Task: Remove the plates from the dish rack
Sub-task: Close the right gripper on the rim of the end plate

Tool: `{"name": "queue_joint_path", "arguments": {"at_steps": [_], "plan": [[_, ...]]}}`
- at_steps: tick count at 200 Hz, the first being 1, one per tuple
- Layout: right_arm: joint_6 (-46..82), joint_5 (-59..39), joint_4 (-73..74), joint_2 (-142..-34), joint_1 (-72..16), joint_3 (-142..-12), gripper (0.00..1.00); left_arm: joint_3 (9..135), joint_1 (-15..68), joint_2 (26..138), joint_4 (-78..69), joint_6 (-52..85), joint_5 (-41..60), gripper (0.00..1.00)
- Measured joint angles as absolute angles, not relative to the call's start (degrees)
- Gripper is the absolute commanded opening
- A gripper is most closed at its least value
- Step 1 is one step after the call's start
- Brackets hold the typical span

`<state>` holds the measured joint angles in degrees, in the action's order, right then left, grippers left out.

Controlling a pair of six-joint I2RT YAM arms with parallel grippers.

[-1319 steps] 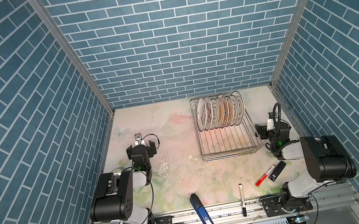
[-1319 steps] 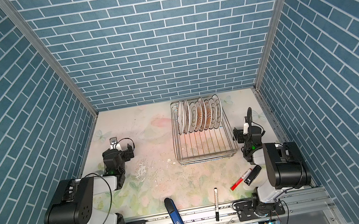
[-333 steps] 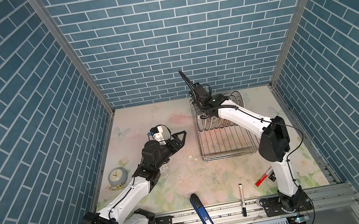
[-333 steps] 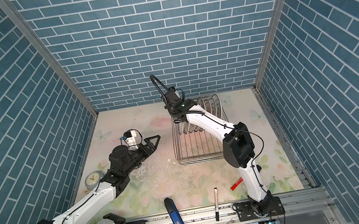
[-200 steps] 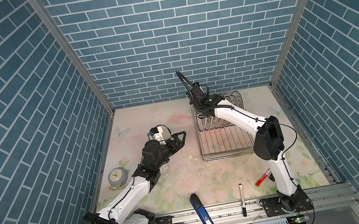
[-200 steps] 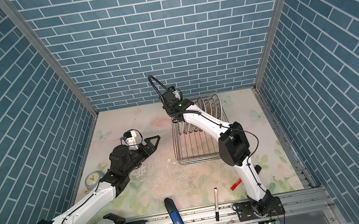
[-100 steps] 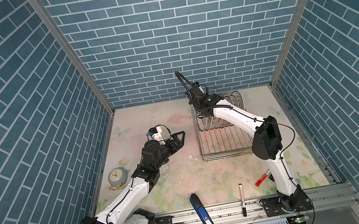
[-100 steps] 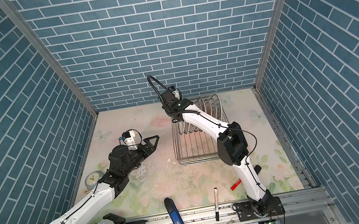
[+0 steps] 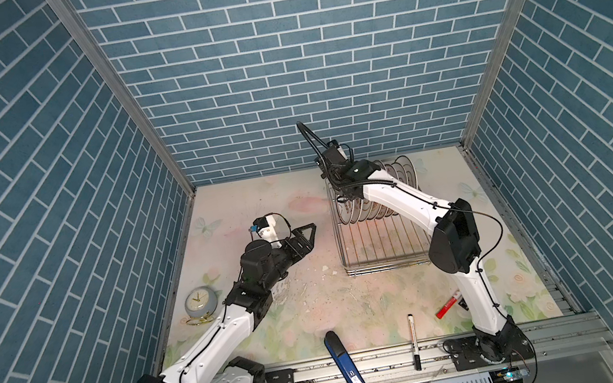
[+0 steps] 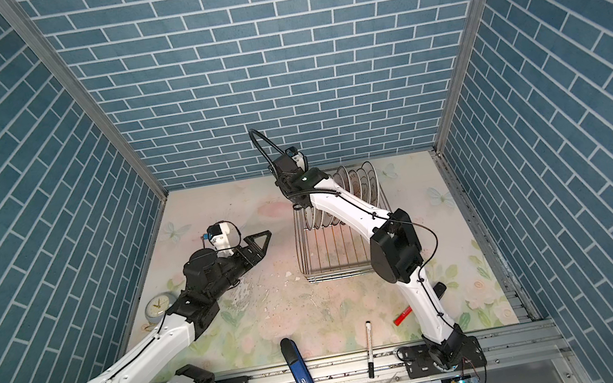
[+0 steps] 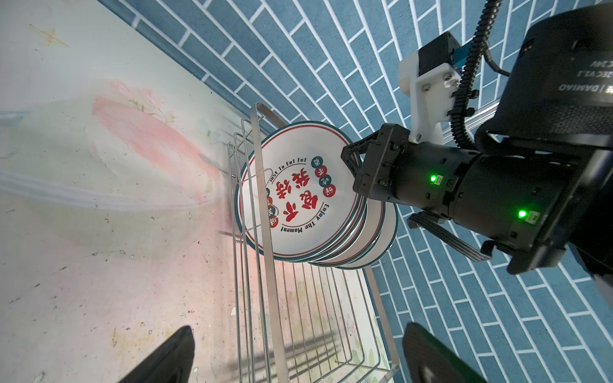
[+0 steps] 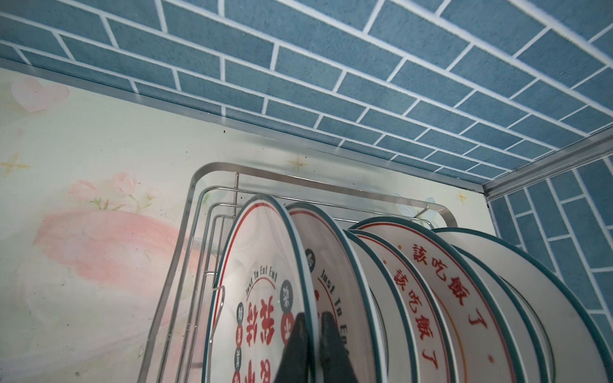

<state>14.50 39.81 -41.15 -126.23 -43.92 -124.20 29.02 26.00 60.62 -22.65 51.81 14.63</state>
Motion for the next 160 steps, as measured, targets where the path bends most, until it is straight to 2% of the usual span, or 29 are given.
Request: {"name": "queue_joint_path", "arguments": {"at_steps": [64,160], "plan": [[9.0,43.8,-42.6,-126.2,-45.5,-129.1,0.0,29.0,26.2,60.5,-22.6,51.8,14.6,1.0],[5.0,46.6,-40.4,-121.4,-47.1,-125.6,0.0,29.0,26.5,59.5,-22.6,51.6,14.6,1.0]]}}
